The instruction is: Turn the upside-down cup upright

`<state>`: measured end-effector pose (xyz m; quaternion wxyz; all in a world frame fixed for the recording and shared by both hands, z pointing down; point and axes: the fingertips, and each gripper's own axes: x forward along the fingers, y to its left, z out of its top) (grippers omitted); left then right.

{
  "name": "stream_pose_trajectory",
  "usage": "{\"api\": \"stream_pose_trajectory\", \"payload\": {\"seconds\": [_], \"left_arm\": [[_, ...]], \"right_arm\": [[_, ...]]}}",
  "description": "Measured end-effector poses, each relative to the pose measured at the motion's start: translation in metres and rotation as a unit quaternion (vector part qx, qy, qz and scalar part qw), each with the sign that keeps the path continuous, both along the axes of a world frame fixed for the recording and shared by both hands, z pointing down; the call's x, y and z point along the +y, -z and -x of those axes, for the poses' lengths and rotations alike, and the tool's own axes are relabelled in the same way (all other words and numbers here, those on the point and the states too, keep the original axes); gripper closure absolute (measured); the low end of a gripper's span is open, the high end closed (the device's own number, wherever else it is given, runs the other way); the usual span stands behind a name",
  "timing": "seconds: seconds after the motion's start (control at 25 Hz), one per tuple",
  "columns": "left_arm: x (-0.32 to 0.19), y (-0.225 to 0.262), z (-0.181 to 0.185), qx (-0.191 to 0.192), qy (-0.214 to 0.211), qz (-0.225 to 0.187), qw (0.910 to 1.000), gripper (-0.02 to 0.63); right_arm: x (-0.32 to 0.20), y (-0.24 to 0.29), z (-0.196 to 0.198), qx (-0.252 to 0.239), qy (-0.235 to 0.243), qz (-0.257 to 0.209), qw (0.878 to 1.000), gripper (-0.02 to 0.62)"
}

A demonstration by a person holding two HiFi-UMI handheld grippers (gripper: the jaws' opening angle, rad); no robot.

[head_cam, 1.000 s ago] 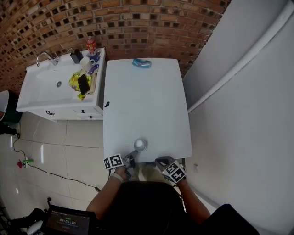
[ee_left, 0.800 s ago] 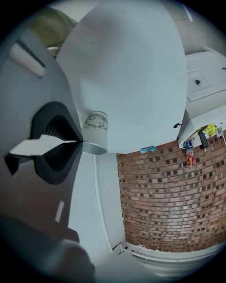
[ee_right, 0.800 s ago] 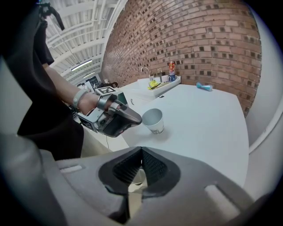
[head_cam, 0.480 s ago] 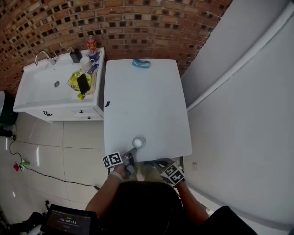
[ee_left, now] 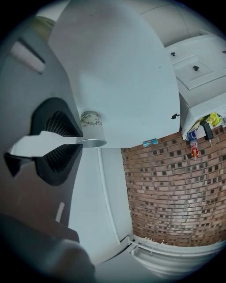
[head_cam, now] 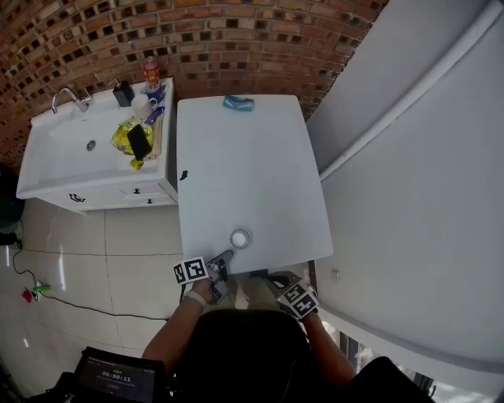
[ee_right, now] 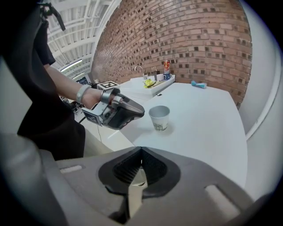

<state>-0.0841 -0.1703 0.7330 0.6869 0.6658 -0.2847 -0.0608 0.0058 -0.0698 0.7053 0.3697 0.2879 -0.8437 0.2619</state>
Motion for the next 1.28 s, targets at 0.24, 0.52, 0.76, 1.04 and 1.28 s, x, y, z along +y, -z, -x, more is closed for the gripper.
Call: {"api": "stream_pose_trajectory", "payload": {"seconds": [0.24, 0.52, 0.76, 1.04, 1.28], "left_arm": [[0.018, 0.022, 0.018, -0.039, -0.028, -0.052, 0.9975, 0.591], [0.057, 0.055, 0.016, -0.098, -0.054, -0.130, 0.9852, 0.591], [0.107, 0.088, 0.003, -0.175, -0.075, -0.228, 0.9550, 0.591], [0.184, 0.112, -0.010, -0.235, -0.105, -0.303, 0.9178, 0.591], [0.248, 0.125, -0.010, -0.254, -0.127, -0.334, 0.8990, 0.592]], "right_arm": [[0.002, 0.007, 0.006, -0.020, -0.016, -0.022, 0.999, 0.603], [0.010, 0.035, 0.008, -0.052, -0.010, -0.064, 0.996, 0.603], [0.046, 0.063, -0.003, -0.083, -0.006, -0.100, 0.992, 0.603], [0.117, 0.068, -0.021, -0.102, -0.016, -0.114, 0.988, 0.603], [0.174, 0.074, -0.018, -0.118, -0.017, -0.122, 0.985, 0.603]]}}
